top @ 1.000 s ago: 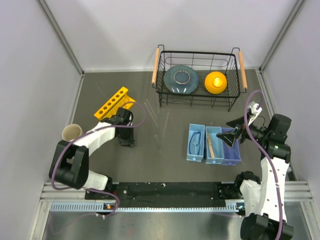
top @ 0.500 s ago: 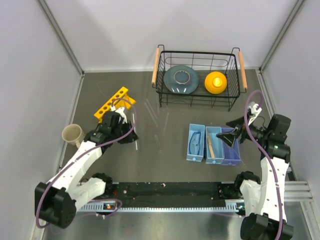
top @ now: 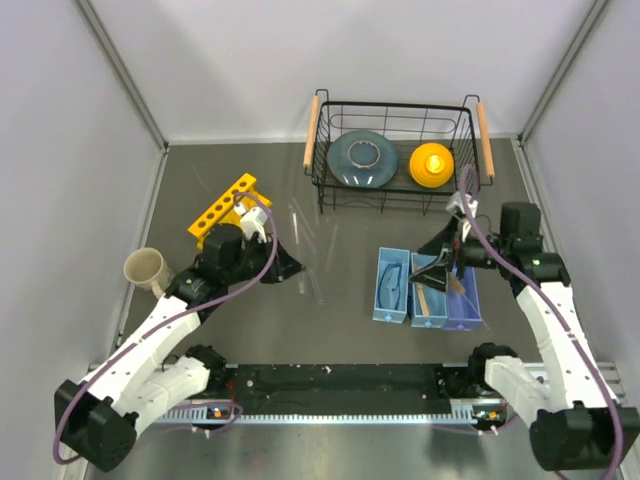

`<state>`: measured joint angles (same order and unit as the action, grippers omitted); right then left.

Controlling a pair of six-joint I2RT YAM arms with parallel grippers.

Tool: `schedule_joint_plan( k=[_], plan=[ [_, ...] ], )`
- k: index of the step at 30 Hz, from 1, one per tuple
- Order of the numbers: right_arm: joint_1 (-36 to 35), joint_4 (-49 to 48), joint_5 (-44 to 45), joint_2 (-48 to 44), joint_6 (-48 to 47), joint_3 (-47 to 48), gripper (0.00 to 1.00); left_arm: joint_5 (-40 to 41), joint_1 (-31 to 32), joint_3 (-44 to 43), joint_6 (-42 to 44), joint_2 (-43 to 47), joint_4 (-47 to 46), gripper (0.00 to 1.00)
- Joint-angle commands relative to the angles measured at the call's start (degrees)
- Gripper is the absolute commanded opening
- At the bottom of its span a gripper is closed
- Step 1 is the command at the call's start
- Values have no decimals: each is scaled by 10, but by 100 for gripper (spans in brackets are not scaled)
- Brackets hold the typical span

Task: Organize the chemistry lab equipment

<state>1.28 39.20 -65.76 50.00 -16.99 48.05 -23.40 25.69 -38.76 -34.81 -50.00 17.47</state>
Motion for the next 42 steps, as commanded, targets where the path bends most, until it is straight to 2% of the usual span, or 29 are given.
schedule_joint_plan(
  k=[1,10,13,14,17,22,27,30,33,34,37,40,42],
  plan=[
    [-107,7,23,38,-11,58,99,15,70,-31,-53,5,-110,4],
    [-232,-25,8,127,91,101,99,95,196,-44,-135,-61,-312,4],
    [-248,-92,7,143,165,93,99,127,219,-50,-155,-89,-357,4],
    [-249,-114,5,147,223,89,99,135,224,-54,-157,-95,-372,4],
    [-249,-198,-3,155,330,79,99,168,240,-68,-161,-116,-391,4],
    [-265,-250,14,170,377,76,95,214,260,-95,-165,-144,-393,4],
    [-266,-300,8,179,420,60,81,229,272,-98,-175,-157,-398,4],
    [-265,-316,3,184,439,58,68,253,277,-95,-177,-160,-403,4],
    [-265,-330,-1,188,451,55,51,257,281,-94,-174,-159,-401,4],
    [-265,-336,-2,189,461,52,39,259,282,-96,-173,-157,-395,4],
    [-265,-346,-3,192,465,49,21,265,284,-96,-168,-153,-387,4],
    [-265,-347,-5,192,467,47,12,268,284,-92,-164,-147,-383,6],
    [-266,-350,-7,190,465,42,10,268,284,-92,-159,-143,-379,7]
  ],
)
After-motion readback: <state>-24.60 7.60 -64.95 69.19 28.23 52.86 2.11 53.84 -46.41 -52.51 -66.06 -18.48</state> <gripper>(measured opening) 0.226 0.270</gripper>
